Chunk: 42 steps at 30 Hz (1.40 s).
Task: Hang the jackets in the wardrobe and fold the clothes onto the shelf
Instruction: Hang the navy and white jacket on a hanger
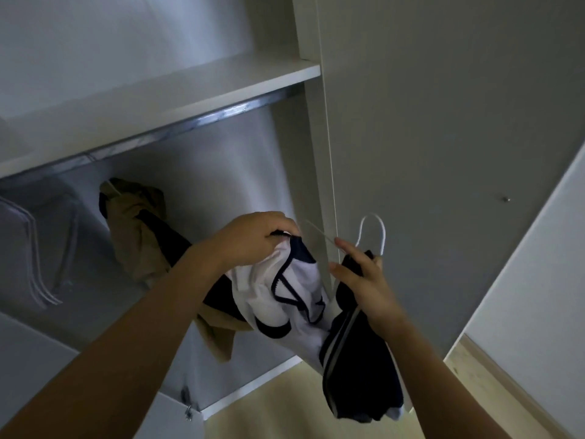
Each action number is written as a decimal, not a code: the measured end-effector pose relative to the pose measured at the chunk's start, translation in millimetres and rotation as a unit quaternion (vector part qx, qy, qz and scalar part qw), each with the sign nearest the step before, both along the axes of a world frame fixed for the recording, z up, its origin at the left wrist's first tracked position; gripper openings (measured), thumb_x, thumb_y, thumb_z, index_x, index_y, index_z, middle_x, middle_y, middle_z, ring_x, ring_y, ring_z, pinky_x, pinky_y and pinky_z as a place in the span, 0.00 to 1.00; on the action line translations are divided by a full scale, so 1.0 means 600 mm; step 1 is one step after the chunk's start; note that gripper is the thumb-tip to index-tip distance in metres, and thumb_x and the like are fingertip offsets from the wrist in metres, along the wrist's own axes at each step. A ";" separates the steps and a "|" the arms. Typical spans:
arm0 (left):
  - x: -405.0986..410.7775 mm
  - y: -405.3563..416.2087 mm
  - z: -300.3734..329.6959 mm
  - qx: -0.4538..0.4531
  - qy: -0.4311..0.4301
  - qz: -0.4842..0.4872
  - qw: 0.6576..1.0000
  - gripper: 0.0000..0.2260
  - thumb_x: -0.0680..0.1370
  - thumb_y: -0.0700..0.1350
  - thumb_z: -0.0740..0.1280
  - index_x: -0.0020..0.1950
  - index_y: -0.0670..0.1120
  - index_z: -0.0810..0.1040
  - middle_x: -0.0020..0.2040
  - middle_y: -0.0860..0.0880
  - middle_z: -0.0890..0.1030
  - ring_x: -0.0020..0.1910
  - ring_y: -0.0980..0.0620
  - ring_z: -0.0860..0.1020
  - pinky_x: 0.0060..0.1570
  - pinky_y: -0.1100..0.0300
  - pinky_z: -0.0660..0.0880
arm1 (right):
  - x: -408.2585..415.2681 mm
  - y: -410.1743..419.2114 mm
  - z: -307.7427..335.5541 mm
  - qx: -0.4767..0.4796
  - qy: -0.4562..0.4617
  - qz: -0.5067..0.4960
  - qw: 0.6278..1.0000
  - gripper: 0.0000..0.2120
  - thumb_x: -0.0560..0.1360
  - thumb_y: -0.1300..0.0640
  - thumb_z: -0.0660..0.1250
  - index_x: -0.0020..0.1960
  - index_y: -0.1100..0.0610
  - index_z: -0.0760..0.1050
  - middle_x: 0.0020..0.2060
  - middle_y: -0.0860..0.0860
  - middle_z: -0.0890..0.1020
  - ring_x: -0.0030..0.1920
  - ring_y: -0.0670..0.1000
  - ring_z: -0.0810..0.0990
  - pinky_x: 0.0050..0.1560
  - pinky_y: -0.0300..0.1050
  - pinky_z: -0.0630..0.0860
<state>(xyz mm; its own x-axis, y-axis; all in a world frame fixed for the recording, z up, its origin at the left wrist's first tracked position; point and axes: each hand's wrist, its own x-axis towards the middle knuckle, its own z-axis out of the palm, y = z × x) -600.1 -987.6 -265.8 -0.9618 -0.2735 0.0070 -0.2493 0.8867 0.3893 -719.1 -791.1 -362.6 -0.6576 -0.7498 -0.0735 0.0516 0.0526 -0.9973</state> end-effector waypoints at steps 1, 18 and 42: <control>0.003 0.008 0.010 -0.015 0.004 -0.030 0.999 0.15 0.80 0.40 0.62 0.53 0.61 0.79 0.48 0.66 0.76 0.49 0.62 0.76 0.52 0.66 0.70 | 0.000 -0.003 0.006 -0.002 0.017 0.006 1.000 0.22 0.72 0.48 0.73 0.63 0.34 0.74 0.58 0.49 0.63 0.58 0.47 0.74 0.61 0.41 0.74; 0.060 0.030 -0.009 0.271 0.052 0.164 0.947 0.07 0.62 0.42 0.61 0.28 0.55 0.70 0.30 0.55 0.68 0.34 0.53 0.66 0.37 0.57 0.62 | -0.007 -0.052 0.008 -0.014 0.148 0.009 0.989 0.19 0.79 0.61 0.64 0.30 0.52 0.70 0.45 0.49 0.64 0.38 0.33 0.70 0.44 0.21 0.64; 0.042 0.054 -0.043 0.351 0.099 0.157 0.918 0.10 0.82 0.50 0.63 0.43 0.55 0.81 0.41 0.55 0.83 0.40 0.59 0.80 0.42 0.65 0.74 | -0.004 -0.027 0.054 0.010 0.052 0.070 0.996 0.09 0.76 0.53 0.70 0.38 0.54 0.81 0.52 0.58 0.72 0.43 0.47 0.76 0.48 0.39 0.70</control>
<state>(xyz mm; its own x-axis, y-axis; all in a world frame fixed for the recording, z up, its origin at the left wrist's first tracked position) -574.6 -955.3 -291.4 -0.8340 -0.5406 -0.1104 -0.3119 0.2968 0.9026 -721.3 -807.0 -330.4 -0.5517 -0.8336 -0.0265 -0.0618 0.0725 -0.9955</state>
